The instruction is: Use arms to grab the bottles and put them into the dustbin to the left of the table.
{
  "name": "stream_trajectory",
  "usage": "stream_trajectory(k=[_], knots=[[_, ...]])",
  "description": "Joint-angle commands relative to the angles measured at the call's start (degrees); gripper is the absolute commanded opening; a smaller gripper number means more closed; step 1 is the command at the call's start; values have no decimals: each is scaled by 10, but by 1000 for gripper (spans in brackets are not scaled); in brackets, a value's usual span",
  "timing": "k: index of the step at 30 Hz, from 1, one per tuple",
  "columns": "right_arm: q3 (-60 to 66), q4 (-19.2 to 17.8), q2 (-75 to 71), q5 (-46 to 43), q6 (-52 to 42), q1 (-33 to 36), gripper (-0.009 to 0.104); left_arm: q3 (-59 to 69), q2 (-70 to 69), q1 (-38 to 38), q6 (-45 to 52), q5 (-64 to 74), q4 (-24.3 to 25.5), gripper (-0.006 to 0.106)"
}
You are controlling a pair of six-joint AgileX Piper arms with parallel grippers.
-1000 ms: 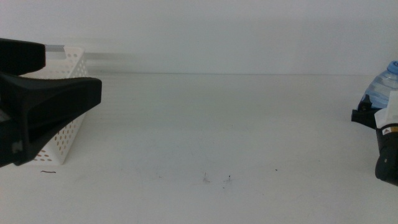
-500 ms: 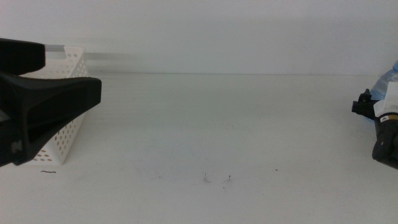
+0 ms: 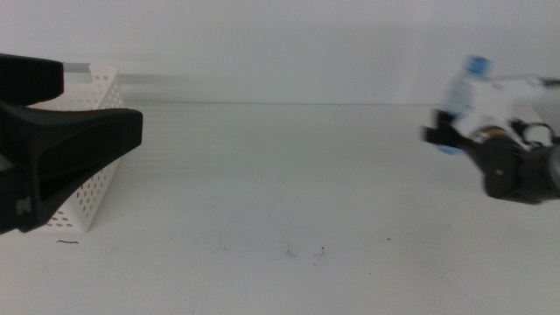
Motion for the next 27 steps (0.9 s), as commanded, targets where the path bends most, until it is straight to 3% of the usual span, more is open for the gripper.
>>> stream_trajectory(k=[1, 6, 8, 15, 27], knots=[[-4, -47, -52, -14, 19, 55, -1, -6, -3, -4, -3, -7, -3, 94], [-6, -160, -51, -22, 120, 163, -2, -6, -3, -4, -3, -7, -3, 94], [-15, -189, -31, -22, 150, 200, -2, -6, -3, -4, -3, -7, -3, 94], [-87, -192, 53, -17, 154, 270, -2, -6, -3, -4, -3, -7, 0, 94], [-158, -219, 133, -17, 152, 283, -2, -6, -3, -4, -3, -7, 0, 94]])
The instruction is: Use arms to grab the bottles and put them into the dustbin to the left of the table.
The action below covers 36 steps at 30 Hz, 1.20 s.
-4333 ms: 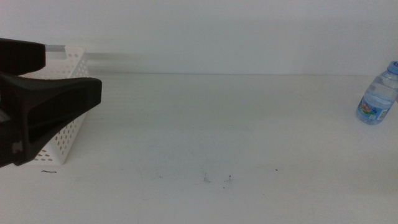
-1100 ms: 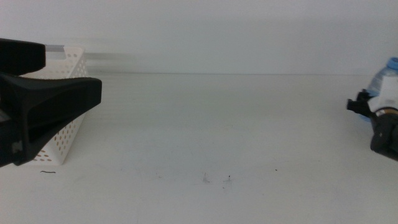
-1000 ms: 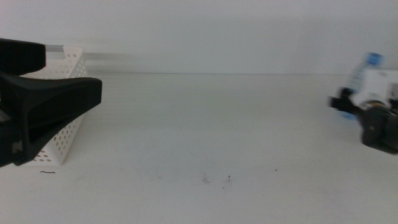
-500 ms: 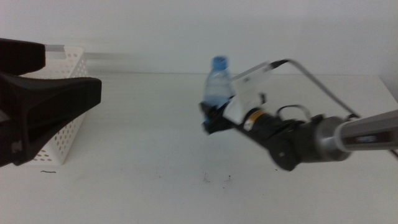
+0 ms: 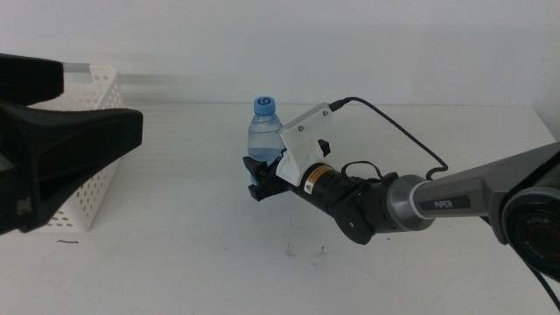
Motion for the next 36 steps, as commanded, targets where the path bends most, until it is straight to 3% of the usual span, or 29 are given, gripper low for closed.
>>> stream_trajectory(k=[1, 5, 7, 11, 13, 20, 24, 32, 36], knots=[[-9, -5, 6, -20, -1, 1, -1, -6, -3, -4, -3, -7, 0, 94], [-9, -5, 10, 3, -1, 1, 14, -6, -3, -4, -3, -7, 0, 94], [-9, -5, 8, 21, 4, 1, 30, -6, -3, -4, -3, -7, 0, 94], [-8, -7, -8, 85, 60, 0, 76, -6, -3, -4, -3, -7, 0, 94], [-5, -7, -23, 138, 77, 0, 94, -6, -3, -4, -3, -7, 0, 94], [179, -7, -217, 177, 100, 0, 93, -6, -3, -4, -3, -7, 0, 94], [263, -30, -409, 317, 106, 1, 93, -6, -3, -4, -3, -7, 0, 94], [175, -10, -668, 664, 82, 1, 93, -6, -3, -4, -3, -7, 2, 94], [93, 13, -691, 757, 54, 1, 93, -6, -3, -4, -3, -7, 2, 94]])
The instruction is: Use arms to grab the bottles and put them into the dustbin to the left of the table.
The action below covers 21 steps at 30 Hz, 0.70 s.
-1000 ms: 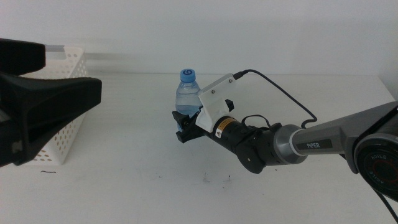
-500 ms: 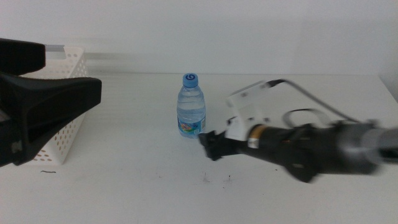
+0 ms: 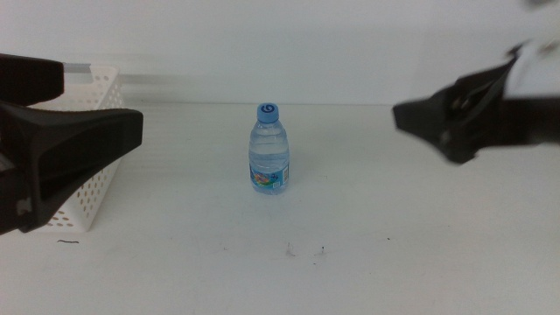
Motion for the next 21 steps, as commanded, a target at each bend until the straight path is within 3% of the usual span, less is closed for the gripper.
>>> stream_trajectory(k=[1, 18, 21], knots=[[-40, 6, -6, 57, -14, 1, 93, -6, -3, -4, -3, -7, 2, 94], [-62, 8, -5, 55, -16, 1, 93, -7, -3, -4, -3, -30, 8, 94], [-62, 8, -5, 55, -13, 1, 93, -7, 5, -4, -3, -79, 48, 94]])
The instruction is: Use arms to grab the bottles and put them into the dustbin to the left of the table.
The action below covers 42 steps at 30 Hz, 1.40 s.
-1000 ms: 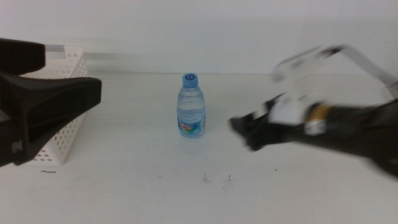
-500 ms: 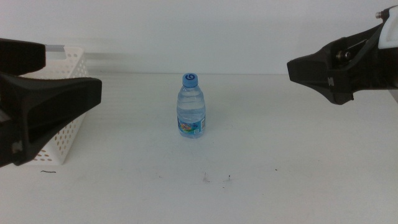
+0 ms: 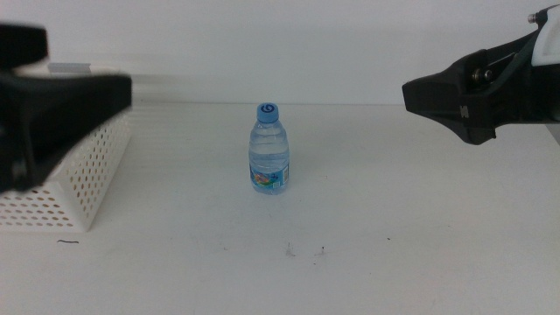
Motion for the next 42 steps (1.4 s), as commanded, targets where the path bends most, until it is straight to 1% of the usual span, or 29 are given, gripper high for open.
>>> stream_trajectory(k=[1, 2, 6, 10, 14, 17, 18, 20, 22, 23, 25, 29, 31, 34, 39, 40, 42], knots=[[-5, -4, -2, -4, -1, 1, 93, -3, 13, -4, -6, -49, 35, 94], [-5, -4, -2, -4, -1, 1, 93, 4, 24, -4, -8, -71, 48, 94], [-5, -4, -2, -4, -1, 1, 93, 72, 72, -4, -39, -192, 61, 94], [-5, -4, -2, -4, -1, 1, 93, 203, 120, -6, -100, -400, 78, 94], [-5, -4, -2, -4, -1, 1, 93, 313, 161, -6, -174, -572, 136, 94], [-5, -4, -2, -4, -1, 1, 93, 353, 194, -6, -194, -622, 139, 94], [-5, -4, -2, -4, -1, 1, 93, 358, 207, -6, -194, -625, 139, 94], [-5, -4, -2, -4, -1, 1, 93, 358, 234, -6, -200, -633, 167, 94], [-5, -4, -2, -4, -1, 1, 93, 358, 261, -6, -203, -675, 198, 94], [-5, -4, -2, -4, -1, 1, 93, 358, 277, -6, -203, -700, 204, 94], [-5, -4, -2, -4, -1, 1, 93, 358, 306, -6, -208, -733, 205, 94], [-5, -4, -2, -4, -1, 1, 93, 358, 363, -6, -245, -747, 210, 94], [-5, -4, -2, -4, -1, 1, 93, 357, 391, -6, -240, -777, 203, 94], [-5, -4, -2, -4, -1, 1, 93, 356, 437, -6, -242, -823, 175, 94], [-5, -4, -2, -4, -1, 1, 93, 347, 542, -2, -242, -928, 172, 94], [-5, -4, -2, -4, -1, 1, 93, 337, 566, 2, -255, -942, 177, 94], [-5, -4, -2, -4, -1, 1, 93, 312, 607, 16, -284, -958, 212, 94]])
